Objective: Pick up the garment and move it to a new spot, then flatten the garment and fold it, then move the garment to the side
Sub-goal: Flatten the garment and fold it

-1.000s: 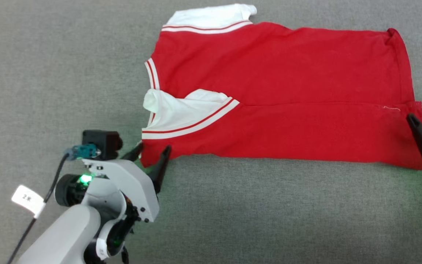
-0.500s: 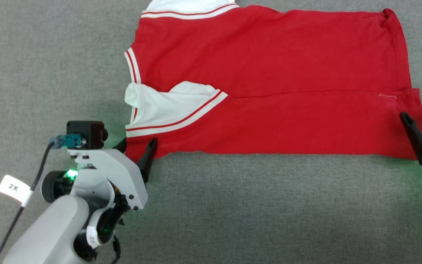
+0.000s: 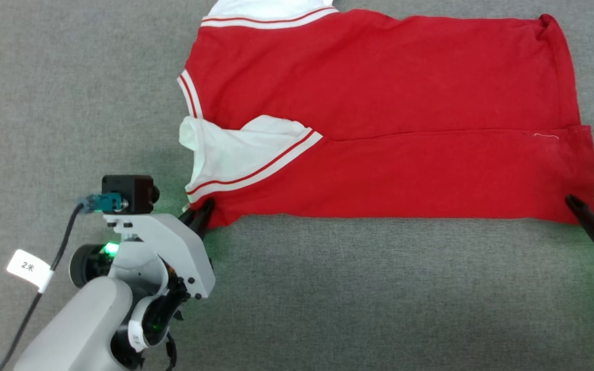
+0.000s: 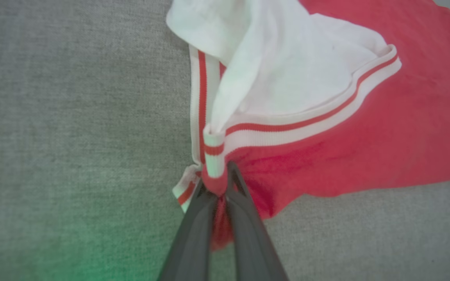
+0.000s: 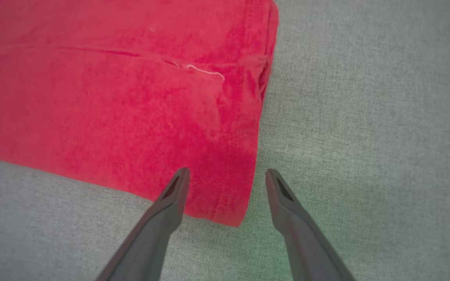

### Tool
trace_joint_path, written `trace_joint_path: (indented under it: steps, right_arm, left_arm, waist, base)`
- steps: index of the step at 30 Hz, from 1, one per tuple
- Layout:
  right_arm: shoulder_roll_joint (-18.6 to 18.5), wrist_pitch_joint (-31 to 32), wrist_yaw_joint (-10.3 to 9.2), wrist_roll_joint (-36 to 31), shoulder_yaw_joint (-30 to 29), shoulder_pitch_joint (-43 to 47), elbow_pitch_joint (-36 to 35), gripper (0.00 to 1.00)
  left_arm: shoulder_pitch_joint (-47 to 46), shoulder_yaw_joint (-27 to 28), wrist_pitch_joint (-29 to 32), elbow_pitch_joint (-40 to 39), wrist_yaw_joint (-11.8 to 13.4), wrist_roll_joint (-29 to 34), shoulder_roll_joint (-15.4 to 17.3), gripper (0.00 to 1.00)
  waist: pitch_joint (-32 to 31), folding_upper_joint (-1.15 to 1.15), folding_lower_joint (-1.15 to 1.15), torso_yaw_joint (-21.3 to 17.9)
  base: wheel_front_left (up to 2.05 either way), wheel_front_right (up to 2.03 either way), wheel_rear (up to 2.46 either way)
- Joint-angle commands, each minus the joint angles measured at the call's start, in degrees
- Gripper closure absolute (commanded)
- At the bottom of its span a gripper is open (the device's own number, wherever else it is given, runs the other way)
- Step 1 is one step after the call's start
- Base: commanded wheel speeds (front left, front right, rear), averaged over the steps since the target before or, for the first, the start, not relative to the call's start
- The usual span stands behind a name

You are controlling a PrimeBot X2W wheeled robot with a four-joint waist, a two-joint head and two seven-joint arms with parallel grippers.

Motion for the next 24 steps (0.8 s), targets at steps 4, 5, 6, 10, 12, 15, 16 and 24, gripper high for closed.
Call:
trace_joint_path:
  steps: [4, 5, 6, 10, 12, 15, 16, 24]
  right_arm:
    - [-1.0, 4.6, -0.07, -0.3, 1.7, -2.3, 0.8, 0.00]
    - [-1.1, 5.4, -0.07, -0.4, 2.0, -2.9, 1.3, 0.00]
    - [-1.2, 5.9, -0.06, -0.6, 2.4, -3.4, 1.9, 0.00]
    - [-1.5, 6.1, -0.07, -2.1, 3.4, -4.9, 4.9, 0.00]
    - [-1.5, 6.2, -0.07, -2.7, 3.9, -5.0, 6.8, 0.00]
    - [-1.5, 6.7, -0.07, -3.3, 4.8, -4.2, 9.0, 0.00]
    - [-1.5, 6.9, -0.07, -3.2, 5.3, -3.8, 9.6, 0.00]
    - [-2.3, 5.7, -0.04, -1.3, 8.0, -2.5, 10.1, 1.00]
  left_arm:
    - [0.6, -2.0, 0.6, 1.6, -0.8, 0.3, -1.4, 1.00]
    - [0.5, -2.0, 0.5, 1.8, -0.9, 0.3, -1.5, 1.00]
    - [0.4, -2.1, 0.3, 2.0, -1.0, 0.2, -1.7, 1.00]
    - [0.2, -2.7, -0.2, 3.1, -1.7, 0.1, -2.7, 1.00]
    - [0.3, -2.9, -0.5, 3.8, -2.0, -0.2, -3.0, 1.00]
    - [0.5, -2.9, -1.0, 4.6, -2.4, -0.5, -3.5, 1.00]
    - [0.6, -2.9, -1.1, 4.9, -2.6, -0.6, -3.5, 1.00]
    - [1.4, -2.5, -1.8, 6.3, -3.8, -1.6, -3.7, 1.00]
  waist:
    - [1.1, 0.00, 0.00, 1.0]
    - [1.3, 0.00, 0.00, 1.1]
    - [1.4, 0.00, 0.00, 1.3]
    - [1.4, 0.00, 0.00, 2.3]
    - [1.1, 0.00, 0.00, 2.7]
    - [0.6, 0.00, 0.00, 3.0]
    - [0.3, 0.00, 0.00, 3.1]
    - [-1.5, 0.00, 0.00, 2.8]
  base:
    - [0.00, 0.00, 0.00]
    - [0.00, 0.00, 0.00]
    - [0.00, 0.00, 0.00]
    - [0.00, 0.00, 0.00]
    - [0.00, 0.00, 0.00]
    - [0.00, 0.00, 0.00]
    - [0.00, 0.00, 0.00]
    - [0.00, 0.00, 0.00]
